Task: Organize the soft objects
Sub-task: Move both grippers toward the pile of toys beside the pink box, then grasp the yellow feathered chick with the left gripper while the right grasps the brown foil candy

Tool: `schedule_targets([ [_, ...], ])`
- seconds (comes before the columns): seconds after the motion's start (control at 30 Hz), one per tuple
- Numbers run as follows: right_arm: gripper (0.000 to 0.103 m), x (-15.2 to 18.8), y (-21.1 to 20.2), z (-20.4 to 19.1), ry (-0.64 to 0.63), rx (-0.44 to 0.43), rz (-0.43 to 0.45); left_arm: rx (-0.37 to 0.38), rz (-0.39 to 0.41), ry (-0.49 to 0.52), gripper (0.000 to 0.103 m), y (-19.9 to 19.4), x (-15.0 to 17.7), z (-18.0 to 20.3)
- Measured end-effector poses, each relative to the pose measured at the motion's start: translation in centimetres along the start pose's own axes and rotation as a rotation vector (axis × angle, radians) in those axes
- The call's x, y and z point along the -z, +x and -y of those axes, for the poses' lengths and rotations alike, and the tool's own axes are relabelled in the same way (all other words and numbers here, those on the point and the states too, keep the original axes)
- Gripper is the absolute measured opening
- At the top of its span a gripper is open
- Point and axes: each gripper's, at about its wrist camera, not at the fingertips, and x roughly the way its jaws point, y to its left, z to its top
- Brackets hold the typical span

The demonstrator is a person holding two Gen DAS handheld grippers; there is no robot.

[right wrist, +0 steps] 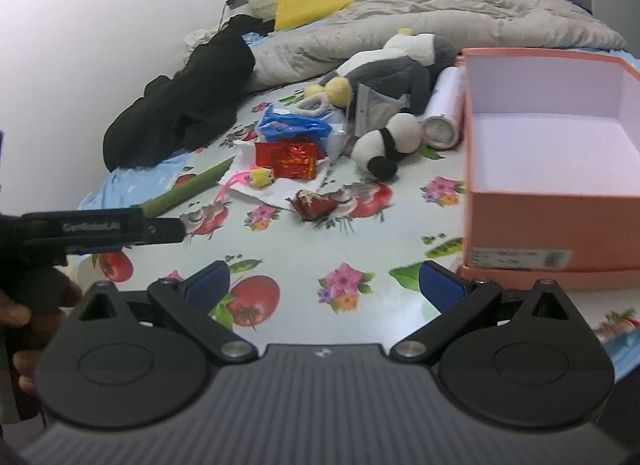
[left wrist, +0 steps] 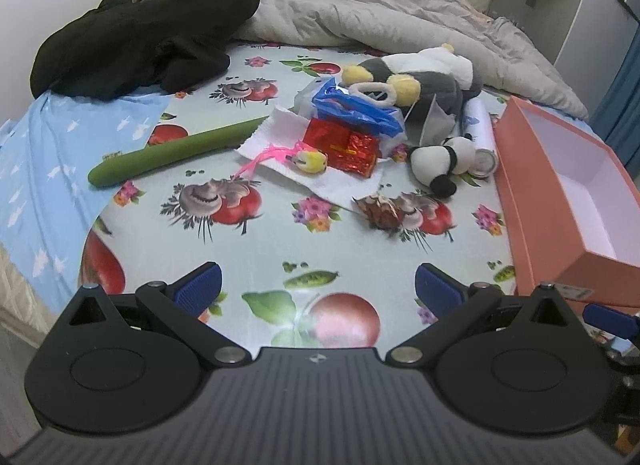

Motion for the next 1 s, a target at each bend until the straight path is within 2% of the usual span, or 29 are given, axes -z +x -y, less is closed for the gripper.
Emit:
schedule_targets([
  [0.17,0.094,-1.0,1.9,-0.6,-0.017,-0.033,-0.001,0.000,-0.006,0.001,0.103,2.2,-1.4,-0.1],
  [0.27,0.084,-1.7,3.2,-0.9,-0.030,-0.043,-0.014,0.001,-0.004,-0.001,0.103,3.3,-2.2,-0.3],
  [0.4,0.076,-2.7,5.3,-1.1,-0.050,-0.034,-0.025,0.016,-0.012,-0.018,0.094,5.2,-3.3,-0.7],
  [0.6,0.076,-3.5,9.3,-0.6,-0.049,-0.017,-0.038,0.049,-0.037,-0.047,0.086,8.7,-5.2,-1.4],
  [0.83,0.076,-4.3,14.1,-0.3,-0.089,-0.008,-0.059,0.048,-0.054,-0.047,0.078,13.5,-7.3,-1.9],
  [1.0,0.076,-5.1,17.0,-0.1,-0.101,-0.059,-0.081,0.055,-0.069,-0.050,0.073,16.8,-8.3,-2.1],
])
